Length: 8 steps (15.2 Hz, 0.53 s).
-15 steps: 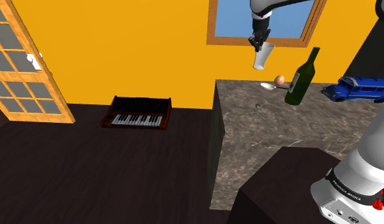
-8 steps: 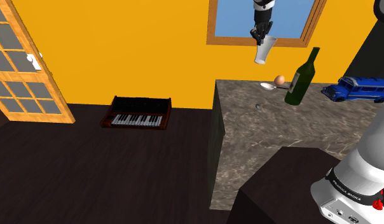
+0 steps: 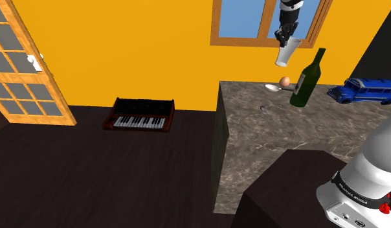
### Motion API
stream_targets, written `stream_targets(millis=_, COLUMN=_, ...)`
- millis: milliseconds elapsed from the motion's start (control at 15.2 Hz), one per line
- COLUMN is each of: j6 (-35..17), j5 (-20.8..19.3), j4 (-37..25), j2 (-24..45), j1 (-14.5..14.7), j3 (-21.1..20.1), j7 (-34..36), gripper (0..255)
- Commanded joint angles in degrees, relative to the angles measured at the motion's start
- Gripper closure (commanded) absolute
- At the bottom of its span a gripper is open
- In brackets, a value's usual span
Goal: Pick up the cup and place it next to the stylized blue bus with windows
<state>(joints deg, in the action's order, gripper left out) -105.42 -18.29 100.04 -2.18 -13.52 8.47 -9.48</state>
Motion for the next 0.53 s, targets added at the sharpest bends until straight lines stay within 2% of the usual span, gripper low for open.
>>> stream_targets(millis=0, j6=-1.1, j5=-0.3, j4=3.3, j2=-2.9, j1=-1.0, j3=1.1, j7=-1.9, gripper=255)
stream_targets(millis=462, j6=-4.2, j5=-1.7, j4=12.3, j2=-11.2, j1=-4.5, j3=5.6, j7=-8.7, gripper=255)
